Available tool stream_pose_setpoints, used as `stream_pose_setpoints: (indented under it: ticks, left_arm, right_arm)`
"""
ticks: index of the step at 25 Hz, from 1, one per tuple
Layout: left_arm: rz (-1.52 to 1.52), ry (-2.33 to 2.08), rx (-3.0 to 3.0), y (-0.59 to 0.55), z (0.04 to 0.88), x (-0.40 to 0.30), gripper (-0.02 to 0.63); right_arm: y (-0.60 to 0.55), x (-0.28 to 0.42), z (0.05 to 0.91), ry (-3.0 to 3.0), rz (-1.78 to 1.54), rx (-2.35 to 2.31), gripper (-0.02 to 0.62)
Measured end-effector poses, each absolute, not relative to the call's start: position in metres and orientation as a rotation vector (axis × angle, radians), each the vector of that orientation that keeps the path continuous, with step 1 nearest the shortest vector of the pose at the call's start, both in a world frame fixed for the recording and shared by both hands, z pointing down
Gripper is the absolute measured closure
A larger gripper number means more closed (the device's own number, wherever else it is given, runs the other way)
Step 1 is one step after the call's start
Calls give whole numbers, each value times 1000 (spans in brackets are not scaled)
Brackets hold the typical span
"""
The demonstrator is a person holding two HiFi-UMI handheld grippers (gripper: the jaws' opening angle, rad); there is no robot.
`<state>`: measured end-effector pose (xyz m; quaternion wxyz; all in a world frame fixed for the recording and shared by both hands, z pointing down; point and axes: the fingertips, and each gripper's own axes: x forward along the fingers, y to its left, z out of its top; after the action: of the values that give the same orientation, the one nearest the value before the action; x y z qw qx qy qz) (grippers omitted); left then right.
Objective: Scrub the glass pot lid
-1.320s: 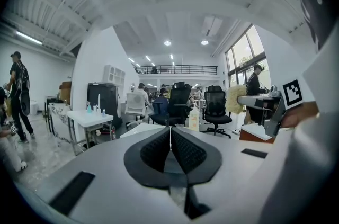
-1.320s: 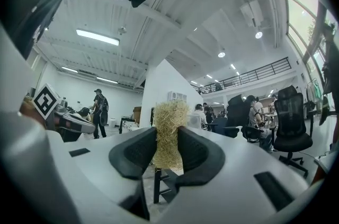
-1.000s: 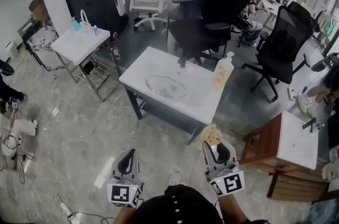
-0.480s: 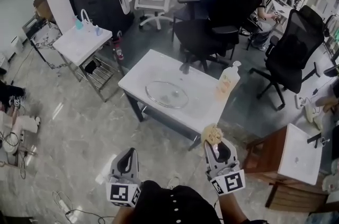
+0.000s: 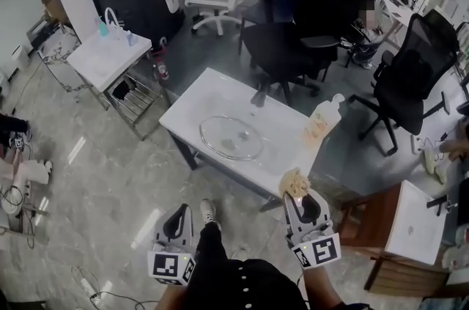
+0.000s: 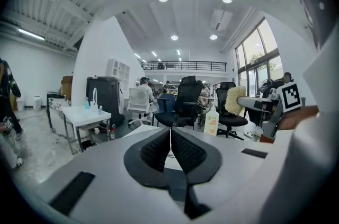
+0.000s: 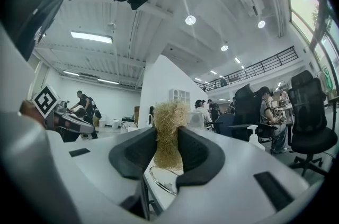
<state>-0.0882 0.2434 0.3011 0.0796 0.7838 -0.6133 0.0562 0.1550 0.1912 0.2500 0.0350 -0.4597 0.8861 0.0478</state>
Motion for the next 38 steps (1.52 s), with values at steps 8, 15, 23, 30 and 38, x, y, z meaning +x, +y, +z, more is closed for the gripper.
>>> stream_pose_setpoints:
  ticks: [8, 15, 23, 30, 38]
  left_arm:
    - [136, -1779, 2401, 151, 298, -108, 578]
    - [88, -1724, 2480, 63, 273, -140, 578]
    - [107, -1626, 2516, -12, 279, -181, 580]
    - [184, -1520, 2467, -49, 316, -199, 580]
    - [208, -1459, 2422, -85, 338, -189, 581]
  right_arm:
    - [114, 133, 240, 2698, 203, -1463, 462]
    - [43, 101, 216, 2658, 264, -1516, 462]
    - [-28, 46, 215, 2676, 273, -1531, 462]
    - [-58, 20, 239, 2758, 242, -1571, 462]
    - [-88, 22, 253, 2794, 186, -1553, 462]
